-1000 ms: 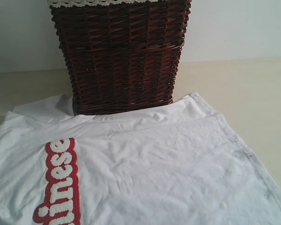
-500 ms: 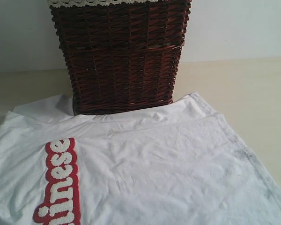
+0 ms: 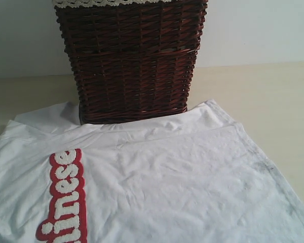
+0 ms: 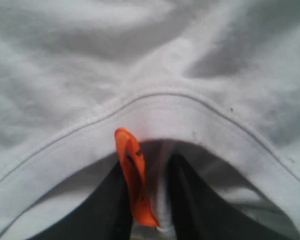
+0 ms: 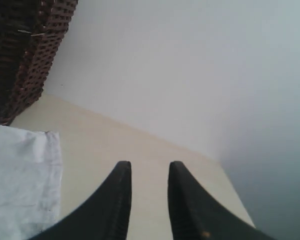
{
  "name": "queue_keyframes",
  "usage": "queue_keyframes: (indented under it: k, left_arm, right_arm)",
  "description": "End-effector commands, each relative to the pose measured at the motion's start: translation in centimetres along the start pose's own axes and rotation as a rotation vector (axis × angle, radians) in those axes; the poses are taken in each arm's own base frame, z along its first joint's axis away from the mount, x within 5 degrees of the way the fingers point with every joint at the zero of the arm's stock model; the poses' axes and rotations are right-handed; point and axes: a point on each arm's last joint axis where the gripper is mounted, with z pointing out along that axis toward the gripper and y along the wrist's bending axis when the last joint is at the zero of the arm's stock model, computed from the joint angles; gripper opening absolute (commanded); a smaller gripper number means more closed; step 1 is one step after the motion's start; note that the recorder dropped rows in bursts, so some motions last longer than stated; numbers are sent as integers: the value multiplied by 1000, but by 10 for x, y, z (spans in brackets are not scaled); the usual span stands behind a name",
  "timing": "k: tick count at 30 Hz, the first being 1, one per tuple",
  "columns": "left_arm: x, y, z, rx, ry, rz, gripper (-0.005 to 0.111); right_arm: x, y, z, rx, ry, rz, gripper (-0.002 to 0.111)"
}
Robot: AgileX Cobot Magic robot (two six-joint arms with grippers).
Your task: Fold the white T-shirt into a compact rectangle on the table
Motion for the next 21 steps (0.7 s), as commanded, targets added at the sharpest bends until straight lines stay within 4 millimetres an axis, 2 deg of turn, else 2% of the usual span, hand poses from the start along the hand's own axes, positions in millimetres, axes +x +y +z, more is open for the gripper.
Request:
queue_keyframes:
  k: [1, 3, 6, 8, 10, 12, 14, 15, 17, 19, 21]
  left_arm:
    - [1, 2, 3, -30, 21, 6, 26]
    - [1, 2, 3, -30, 21, 6, 26]
    - [1, 2, 3, -30, 21, 6, 26]
    - [1, 2, 3, -30, 21, 6, 26]
    - [1, 2, 3, -30, 21, 6, 26]
    - [1, 2, 3, -30, 21, 6, 26]
    - [1, 2, 3, -30, 21, 6, 26]
    - [1, 2, 3, -30, 21, 6, 26]
    - [1, 2, 3, -30, 21, 6, 26]
    - [1, 2, 3, -30, 21, 6, 26]
    - [1, 2, 3, -30, 21, 6, 26]
  right_arm:
    - [-6, -2, 20, -73, 136, -111, 27]
    - [-20, -8, 54, -154, 292, -88, 27]
    - [-30, -12, 124, -254, 547, -27, 27]
    - [-33, -13, 148, -281, 646, 25, 27]
    - [-38, -13, 166, -335, 698, -1, 25]
    - [-41, -11, 180, -467, 699, -196, 16]
    - [-39, -6, 191, -692, 681, -454, 2]
    - [-37, -5, 192, -828, 671, -572, 0]
    - [-27, -6, 190, -1146, 634, -764, 0]
    - [-19, -13, 191, -1371, 523, -868, 0]
    - [-12, -19, 198, -1391, 442, -860, 0]
